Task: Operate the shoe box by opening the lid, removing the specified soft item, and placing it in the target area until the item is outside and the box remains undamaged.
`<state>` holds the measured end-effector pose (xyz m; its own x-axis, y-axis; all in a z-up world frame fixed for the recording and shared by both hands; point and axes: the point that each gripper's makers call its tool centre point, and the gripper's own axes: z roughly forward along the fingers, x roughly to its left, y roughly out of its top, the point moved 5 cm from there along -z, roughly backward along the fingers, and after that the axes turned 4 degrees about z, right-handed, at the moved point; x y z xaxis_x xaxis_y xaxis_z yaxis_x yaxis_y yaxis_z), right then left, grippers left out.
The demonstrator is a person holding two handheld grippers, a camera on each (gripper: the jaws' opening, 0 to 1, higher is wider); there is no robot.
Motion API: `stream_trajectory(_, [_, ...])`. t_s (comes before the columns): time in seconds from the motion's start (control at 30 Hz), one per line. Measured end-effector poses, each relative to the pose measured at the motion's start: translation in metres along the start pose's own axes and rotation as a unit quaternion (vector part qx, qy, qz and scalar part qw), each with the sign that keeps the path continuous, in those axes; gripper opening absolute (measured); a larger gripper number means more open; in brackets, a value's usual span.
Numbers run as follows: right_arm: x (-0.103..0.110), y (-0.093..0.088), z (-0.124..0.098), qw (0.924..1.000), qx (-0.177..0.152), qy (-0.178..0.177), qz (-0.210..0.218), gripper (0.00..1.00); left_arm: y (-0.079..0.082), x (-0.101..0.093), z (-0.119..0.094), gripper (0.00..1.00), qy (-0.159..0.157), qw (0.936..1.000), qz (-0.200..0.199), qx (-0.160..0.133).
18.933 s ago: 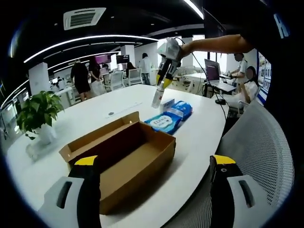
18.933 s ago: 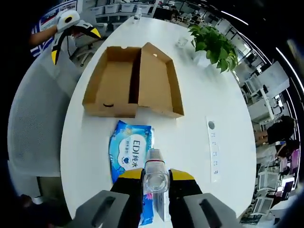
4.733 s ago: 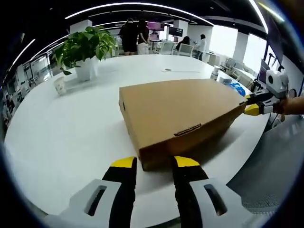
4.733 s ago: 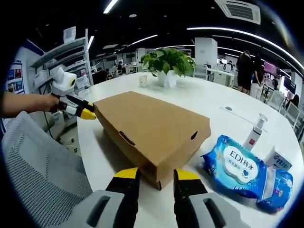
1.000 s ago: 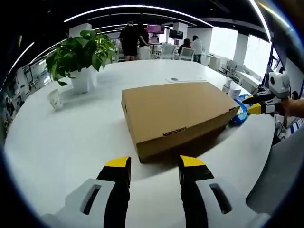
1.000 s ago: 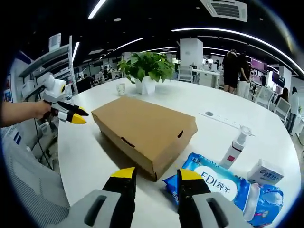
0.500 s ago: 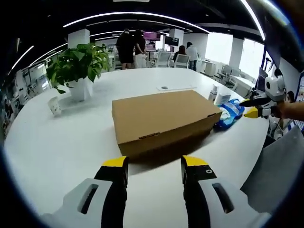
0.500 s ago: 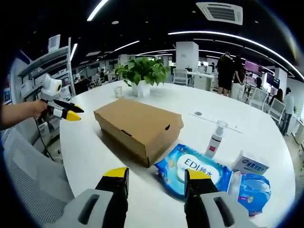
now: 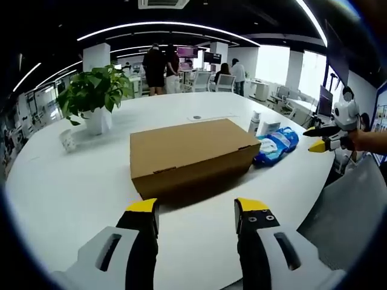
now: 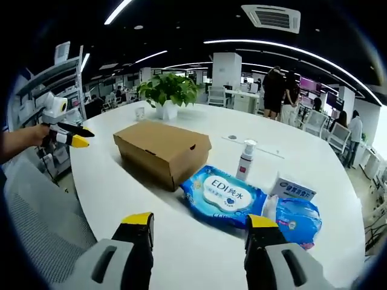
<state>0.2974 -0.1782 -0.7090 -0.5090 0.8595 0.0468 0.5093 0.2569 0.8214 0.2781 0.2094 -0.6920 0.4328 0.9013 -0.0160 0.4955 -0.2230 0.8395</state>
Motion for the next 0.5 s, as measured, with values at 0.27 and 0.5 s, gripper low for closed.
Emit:
stream_trajectory(0.27, [-0.012, -0.012, -0.028, 0.9994, -0.008, -0.030, 0.016, 0.68, 0.001, -0.014, -0.018, 0.62, 0.006, 0.9997, -0.003, -0.021])
stream_trajectory(0.5, [-0.017, -0.018, -0.053, 0.9986, -0.013, -0.050, 0.005, 0.75, 0.001, -0.030, -0.031, 0.69, 0.010, 0.9991, -0.002, -0.041])
